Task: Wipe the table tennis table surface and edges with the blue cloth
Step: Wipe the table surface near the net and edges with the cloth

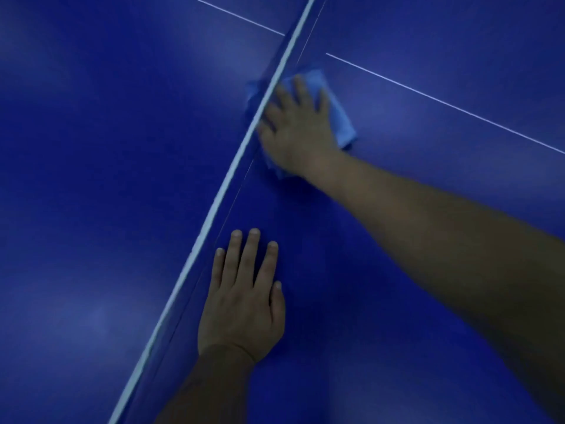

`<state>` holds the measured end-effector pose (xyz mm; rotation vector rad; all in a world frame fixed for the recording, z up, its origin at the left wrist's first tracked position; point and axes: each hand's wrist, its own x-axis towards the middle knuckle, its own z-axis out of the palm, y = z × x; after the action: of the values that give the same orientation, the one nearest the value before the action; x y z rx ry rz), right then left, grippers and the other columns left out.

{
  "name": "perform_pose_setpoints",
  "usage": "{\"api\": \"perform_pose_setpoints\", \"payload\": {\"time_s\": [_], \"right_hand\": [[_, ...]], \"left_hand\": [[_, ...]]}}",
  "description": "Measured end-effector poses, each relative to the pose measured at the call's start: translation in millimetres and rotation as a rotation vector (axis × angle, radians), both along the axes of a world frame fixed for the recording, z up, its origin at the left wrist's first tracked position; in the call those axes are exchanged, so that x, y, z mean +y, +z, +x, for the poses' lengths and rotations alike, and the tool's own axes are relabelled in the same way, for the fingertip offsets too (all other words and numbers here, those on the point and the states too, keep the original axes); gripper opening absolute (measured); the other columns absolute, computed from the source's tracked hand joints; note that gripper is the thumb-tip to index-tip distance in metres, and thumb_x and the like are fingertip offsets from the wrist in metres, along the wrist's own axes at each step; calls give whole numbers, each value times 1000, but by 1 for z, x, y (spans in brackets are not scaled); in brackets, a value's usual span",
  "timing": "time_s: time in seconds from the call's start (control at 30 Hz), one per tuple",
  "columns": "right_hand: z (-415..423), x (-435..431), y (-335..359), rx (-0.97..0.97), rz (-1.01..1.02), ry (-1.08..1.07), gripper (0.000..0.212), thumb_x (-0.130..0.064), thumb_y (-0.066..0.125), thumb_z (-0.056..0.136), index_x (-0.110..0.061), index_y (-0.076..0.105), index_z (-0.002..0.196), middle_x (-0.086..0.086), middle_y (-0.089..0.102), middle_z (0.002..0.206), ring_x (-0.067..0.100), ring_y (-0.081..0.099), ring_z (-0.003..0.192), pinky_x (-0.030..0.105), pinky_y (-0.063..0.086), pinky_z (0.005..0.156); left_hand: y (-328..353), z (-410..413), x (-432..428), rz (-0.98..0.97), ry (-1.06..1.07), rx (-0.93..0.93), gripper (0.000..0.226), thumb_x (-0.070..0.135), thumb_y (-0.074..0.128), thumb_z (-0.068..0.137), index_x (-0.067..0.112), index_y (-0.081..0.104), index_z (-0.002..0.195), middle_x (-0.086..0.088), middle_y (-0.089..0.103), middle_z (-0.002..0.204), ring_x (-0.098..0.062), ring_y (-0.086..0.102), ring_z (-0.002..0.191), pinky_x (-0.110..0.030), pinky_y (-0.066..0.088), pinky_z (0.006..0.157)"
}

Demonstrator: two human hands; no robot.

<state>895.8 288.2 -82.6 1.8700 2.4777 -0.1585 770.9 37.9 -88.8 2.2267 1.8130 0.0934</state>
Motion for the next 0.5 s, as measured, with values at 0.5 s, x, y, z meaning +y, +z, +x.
{"api": "perform_pose_setpoints", "payload": {"time_s": [0.5], "right_hand": [[70,26,-8,79,36,-715,59,-48,21,102,-32,18,159,-4,9,169,35,1,154,68,-2,116]], "left_hand": [[2,-2,0,-12,-4,21,58,37,33,99,15,38,152,-12,24,164,-31,13,155,-49,6,124]]}}
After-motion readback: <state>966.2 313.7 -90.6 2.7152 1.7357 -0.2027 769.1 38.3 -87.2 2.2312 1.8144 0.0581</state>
